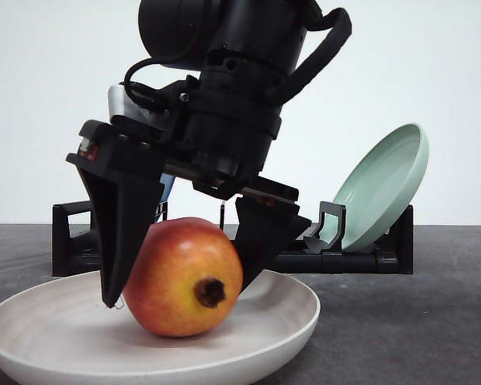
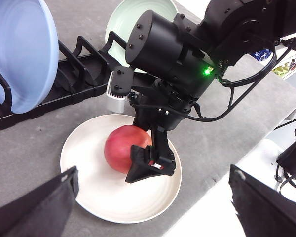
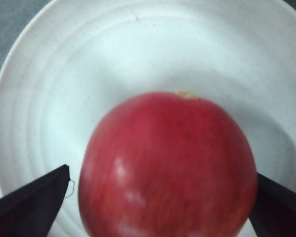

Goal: Place pomegranate in white plate

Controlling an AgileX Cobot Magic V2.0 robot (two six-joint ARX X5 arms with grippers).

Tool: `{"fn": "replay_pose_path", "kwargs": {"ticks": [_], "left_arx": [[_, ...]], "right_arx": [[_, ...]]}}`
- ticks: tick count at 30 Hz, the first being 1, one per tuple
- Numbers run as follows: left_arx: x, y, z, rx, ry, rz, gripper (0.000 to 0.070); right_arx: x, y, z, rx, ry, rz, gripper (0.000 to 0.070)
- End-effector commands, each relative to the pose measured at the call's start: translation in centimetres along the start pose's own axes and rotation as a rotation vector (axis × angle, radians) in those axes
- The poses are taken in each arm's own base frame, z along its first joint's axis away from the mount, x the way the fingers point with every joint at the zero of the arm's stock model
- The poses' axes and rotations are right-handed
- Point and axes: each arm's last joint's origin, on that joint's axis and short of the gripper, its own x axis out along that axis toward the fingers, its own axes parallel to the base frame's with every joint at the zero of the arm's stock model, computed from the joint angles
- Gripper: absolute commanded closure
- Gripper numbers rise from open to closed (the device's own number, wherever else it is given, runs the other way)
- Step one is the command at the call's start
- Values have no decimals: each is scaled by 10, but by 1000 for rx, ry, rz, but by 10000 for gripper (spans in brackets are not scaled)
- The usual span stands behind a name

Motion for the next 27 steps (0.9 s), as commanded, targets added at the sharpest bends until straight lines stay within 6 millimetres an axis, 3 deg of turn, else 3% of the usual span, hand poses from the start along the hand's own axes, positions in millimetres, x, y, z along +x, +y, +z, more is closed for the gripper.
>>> {"fn": "replay_pose_path", "kwargs": {"ticks": [1, 8, 13, 18, 22, 27], "left_arx": [[-1, -1, 2, -9, -10, -12, 108], [-1, -1, 2, -23, -13, -13, 108], [-1, -1, 2, -26, -15, -14, 108], [-1, -4, 7, -46, -56, -39, 108], [-2, -7, 13, -42, -111, -68, 108], [-3, -8, 17, 1, -154, -79, 108]], "right_arx": [[-14, 5, 3, -22, -45, 13, 0], [-95, -1, -17, -33, -159, -16, 0], [-165, -11, -58, -21, -239, -137, 0], [-223, -15, -111, -2, -405, -146, 0], [-245, -16, -156, 8, -567, -147, 0], [-238, -23, -204, 23, -752, -109, 0]]}}
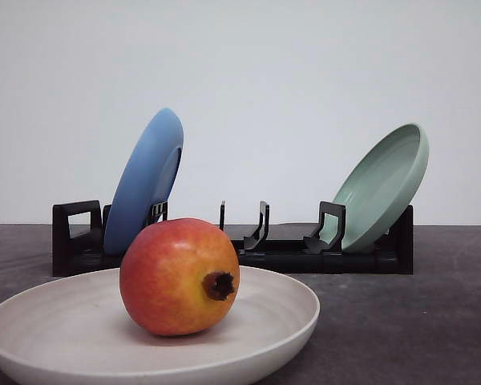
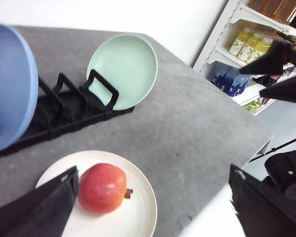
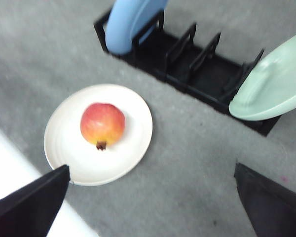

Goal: Place pomegranate in white plate

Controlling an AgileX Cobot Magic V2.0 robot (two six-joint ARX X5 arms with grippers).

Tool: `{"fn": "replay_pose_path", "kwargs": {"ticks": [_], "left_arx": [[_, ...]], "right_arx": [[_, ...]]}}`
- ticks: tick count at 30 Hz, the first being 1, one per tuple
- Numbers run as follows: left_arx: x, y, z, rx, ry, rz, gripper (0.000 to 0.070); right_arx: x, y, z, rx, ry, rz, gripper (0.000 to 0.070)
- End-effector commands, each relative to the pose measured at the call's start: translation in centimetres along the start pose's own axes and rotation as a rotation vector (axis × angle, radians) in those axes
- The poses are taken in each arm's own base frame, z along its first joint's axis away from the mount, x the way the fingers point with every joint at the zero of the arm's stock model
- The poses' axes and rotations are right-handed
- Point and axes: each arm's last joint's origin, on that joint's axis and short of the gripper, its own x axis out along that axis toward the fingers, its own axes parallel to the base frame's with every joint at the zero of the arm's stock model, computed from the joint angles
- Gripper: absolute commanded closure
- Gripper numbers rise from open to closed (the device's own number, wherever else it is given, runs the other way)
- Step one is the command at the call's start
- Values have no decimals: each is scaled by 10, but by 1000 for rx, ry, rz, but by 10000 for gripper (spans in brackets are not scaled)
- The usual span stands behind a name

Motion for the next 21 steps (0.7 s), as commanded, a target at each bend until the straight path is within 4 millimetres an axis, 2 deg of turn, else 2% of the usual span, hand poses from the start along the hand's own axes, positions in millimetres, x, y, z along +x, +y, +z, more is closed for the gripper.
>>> {"fn": "replay_pose_path", "kwargs": {"ticks": [1, 5, 11, 12, 13, 14, 15, 16, 19, 21], "left_arx": [[-1, -2, 3, 46, -24, -14, 108], [-1, -3, 6, 80, -52, -17, 108], [-1, -2, 6, 86, -52, -14, 111], [-1, -2, 6, 86, -51, -14, 126], [-1, -2, 6, 87, -50, -14, 193], [-1, -2, 6, 91, -49, -13, 349], [-1, -2, 5, 101, -45, -13, 620], [-1, -2, 5, 112, -44, -11, 700], [-1, -2, 6, 118, -51, 1, 700], [-1, -2, 6, 118, -53, 9, 700]], "right_arx": [[-5, -2, -11, 20, -67, 17, 0], [-9, -7, -38, 48, -204, 48, 0], [-12, -10, -51, 48, -262, 61, 0], [-12, -10, -51, 47, -262, 62, 0], [-12, -10, -51, 48, -261, 62, 8], [-11, -10, -51, 48, -257, 62, 85], [-11, -9, -52, 47, -250, 68, 376], [-11, -9, -52, 37, -244, 70, 656], [-10, -10, -53, 24, -234, 63, 699], [-10, -10, -53, 24, -237, 63, 699]]}}
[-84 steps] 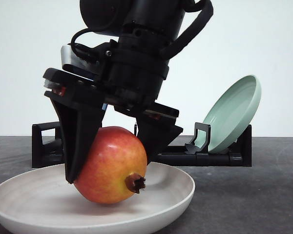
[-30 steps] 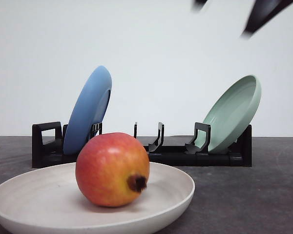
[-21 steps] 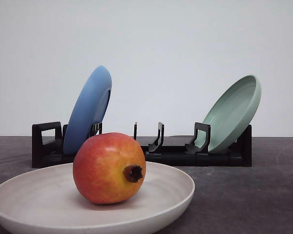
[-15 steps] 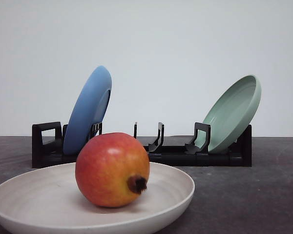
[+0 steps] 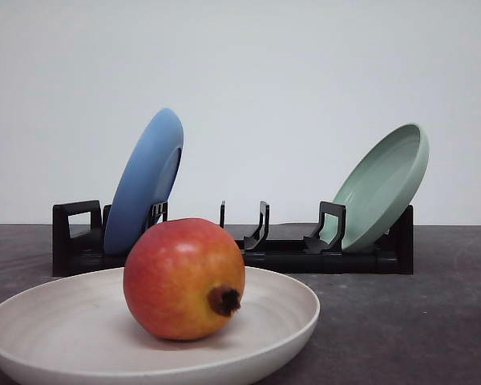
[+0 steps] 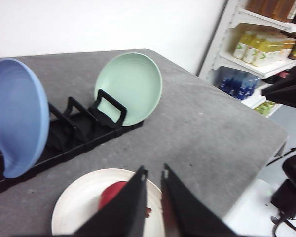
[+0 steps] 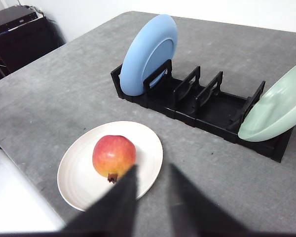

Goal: Place pomegranate in white plate

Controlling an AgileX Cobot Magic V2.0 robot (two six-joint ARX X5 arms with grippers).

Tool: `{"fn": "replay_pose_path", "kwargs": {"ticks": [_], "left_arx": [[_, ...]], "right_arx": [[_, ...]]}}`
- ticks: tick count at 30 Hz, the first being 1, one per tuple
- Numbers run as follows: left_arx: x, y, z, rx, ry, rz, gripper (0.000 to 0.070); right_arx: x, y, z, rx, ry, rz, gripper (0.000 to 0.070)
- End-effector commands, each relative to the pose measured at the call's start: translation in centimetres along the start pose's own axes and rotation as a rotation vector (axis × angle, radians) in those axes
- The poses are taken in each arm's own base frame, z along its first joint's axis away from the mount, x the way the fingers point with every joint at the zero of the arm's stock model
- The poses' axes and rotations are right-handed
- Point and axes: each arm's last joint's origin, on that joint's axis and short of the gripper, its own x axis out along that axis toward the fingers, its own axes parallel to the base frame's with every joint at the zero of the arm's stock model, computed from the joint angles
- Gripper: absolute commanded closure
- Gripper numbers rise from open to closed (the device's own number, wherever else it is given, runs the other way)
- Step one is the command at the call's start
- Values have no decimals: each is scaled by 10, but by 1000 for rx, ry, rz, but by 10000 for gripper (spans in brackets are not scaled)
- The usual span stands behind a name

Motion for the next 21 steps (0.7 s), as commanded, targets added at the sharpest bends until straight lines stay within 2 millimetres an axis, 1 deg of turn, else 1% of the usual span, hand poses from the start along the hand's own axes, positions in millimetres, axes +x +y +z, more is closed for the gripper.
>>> {"fn": "replay_pose_path", "kwargs": {"ticks": [1, 18, 21], "left_arx": [[-1, -1, 2, 11, -10, -13, 700], [-1, -1, 2, 11, -10, -13, 700], [-3, 2, -1, -4, -36, -19, 700]], "right_arx": [[0, 1, 2, -12, -6, 8, 699], [0, 1, 2, -11, -11, 6, 699], [0, 1, 2, -11, -11, 6, 699]]}}
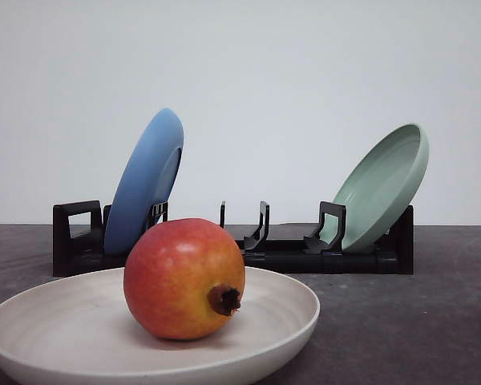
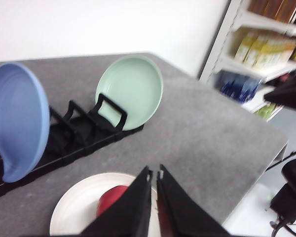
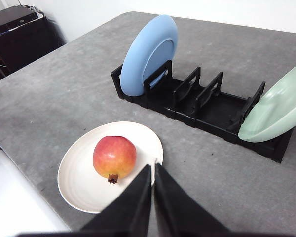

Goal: Place pomegranate in white plate

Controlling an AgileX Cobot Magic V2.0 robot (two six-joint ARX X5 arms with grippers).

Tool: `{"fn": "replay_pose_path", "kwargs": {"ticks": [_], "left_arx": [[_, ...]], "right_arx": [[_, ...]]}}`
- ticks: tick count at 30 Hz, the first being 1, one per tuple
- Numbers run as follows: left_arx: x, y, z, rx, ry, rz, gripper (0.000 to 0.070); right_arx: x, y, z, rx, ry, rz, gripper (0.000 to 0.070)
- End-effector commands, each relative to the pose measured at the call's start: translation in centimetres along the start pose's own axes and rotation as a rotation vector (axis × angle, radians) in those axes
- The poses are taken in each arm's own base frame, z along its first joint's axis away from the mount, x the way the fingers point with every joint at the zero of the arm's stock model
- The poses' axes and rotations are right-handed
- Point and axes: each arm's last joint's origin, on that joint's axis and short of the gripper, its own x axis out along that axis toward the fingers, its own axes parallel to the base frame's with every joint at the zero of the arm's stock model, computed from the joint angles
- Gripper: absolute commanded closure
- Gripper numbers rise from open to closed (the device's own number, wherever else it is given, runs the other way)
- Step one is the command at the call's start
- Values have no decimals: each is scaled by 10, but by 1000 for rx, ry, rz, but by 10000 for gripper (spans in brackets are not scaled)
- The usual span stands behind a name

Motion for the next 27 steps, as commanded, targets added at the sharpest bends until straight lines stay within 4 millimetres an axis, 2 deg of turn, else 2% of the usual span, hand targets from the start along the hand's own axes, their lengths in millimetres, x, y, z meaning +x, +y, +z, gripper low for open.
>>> {"fn": "replay_pose_path", "kwargs": {"ticks": [1, 4, 7, 9, 14, 18, 23, 27], "left_arx": [[-3, 2, 0, -1, -21, -3, 700], [1, 5, -4, -20, -47, 65, 700], [9, 12, -12, -20, -53, 210, 700], [15, 19, -20, 45, -44, 333, 700], [40, 47, -51, 145, -22, 587, 700], [52, 75, -81, 176, -40, 699, 700], [54, 101, -109, 147, -110, 799, 700], [51, 110, -119, 132, -123, 865, 700]], "right_arx": [[0, 1, 2, -9, -10, 9, 699], [0, 1, 2, -9, -11, 9, 699], [0, 1, 2, -9, -11, 9, 699], [0, 1, 2, -9, -11, 9, 699], [0, 1, 2, -9, -11, 9, 699], [0, 1, 2, -9, -11, 9, 699], [0, 1, 2, -9, -11, 9, 699], [0, 1, 2, -9, -11, 9, 699]]}}
